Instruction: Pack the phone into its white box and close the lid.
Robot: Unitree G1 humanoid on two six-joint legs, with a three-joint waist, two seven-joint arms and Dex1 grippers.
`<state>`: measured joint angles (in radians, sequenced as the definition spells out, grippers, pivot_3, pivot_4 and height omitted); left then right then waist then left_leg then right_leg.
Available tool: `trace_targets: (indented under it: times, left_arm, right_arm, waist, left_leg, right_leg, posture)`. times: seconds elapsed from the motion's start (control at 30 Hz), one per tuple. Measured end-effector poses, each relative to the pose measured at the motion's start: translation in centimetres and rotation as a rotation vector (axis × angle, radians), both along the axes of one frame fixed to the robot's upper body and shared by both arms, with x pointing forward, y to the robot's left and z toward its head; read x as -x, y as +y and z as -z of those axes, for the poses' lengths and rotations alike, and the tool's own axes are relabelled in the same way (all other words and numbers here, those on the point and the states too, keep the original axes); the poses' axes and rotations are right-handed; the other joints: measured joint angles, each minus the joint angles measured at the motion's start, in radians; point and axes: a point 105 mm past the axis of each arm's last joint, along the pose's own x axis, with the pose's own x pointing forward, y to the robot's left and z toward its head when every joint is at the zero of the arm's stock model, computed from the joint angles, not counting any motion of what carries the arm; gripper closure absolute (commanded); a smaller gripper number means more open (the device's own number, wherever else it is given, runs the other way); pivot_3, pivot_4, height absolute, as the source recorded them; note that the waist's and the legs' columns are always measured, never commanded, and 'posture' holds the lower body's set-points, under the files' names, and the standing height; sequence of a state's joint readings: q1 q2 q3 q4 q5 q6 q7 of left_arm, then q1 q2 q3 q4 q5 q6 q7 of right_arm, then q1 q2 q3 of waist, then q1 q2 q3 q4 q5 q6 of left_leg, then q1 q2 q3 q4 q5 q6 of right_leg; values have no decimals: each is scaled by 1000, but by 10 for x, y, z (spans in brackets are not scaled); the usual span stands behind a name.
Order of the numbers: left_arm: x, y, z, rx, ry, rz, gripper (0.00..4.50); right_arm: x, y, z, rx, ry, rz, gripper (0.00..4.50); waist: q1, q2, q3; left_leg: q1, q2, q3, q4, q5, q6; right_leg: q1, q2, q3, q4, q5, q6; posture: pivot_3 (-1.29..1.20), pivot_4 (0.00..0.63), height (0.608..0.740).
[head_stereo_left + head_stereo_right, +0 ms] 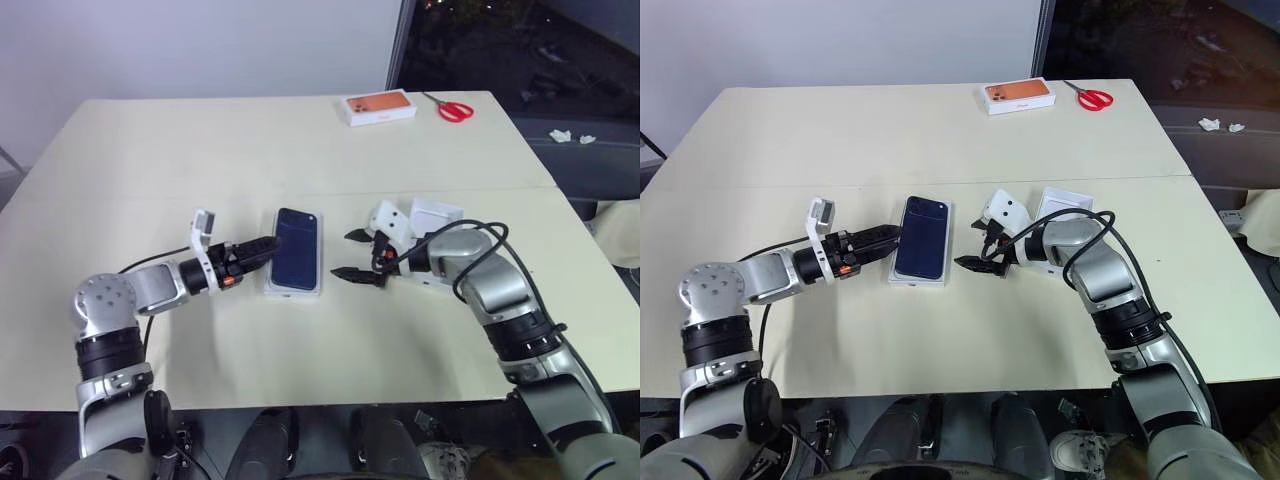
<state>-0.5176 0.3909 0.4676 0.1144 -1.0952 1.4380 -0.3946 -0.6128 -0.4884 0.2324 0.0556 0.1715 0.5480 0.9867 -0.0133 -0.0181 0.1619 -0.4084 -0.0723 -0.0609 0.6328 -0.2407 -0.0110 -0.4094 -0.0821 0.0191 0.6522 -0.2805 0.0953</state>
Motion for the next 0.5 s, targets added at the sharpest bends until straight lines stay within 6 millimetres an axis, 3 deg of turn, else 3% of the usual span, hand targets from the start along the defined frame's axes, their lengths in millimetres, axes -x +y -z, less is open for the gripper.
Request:
trace_targets:
  times: [0.23,0.5]
  left_arm:
    - [7,12,-14,-43,-52,0,129]
    - [-5,39,-7,-191,-115,-150,129]
  right_arm:
    - [-2,-2,3,1,5,5,53]
    - [-4,4,1,-4,-9,-3,53]
  waist:
    - [-1,0,0]
    - [0,0,0]
  left_leg:
    - [0,0,0,0,0,0]
    - [0,0,0,0,0,0]
  right_leg:
    - [0,0,0,0,0,0]
    - [0,0,0,0,0,0]
  posture:
    - [0,150,740]
    - [0,150,740]
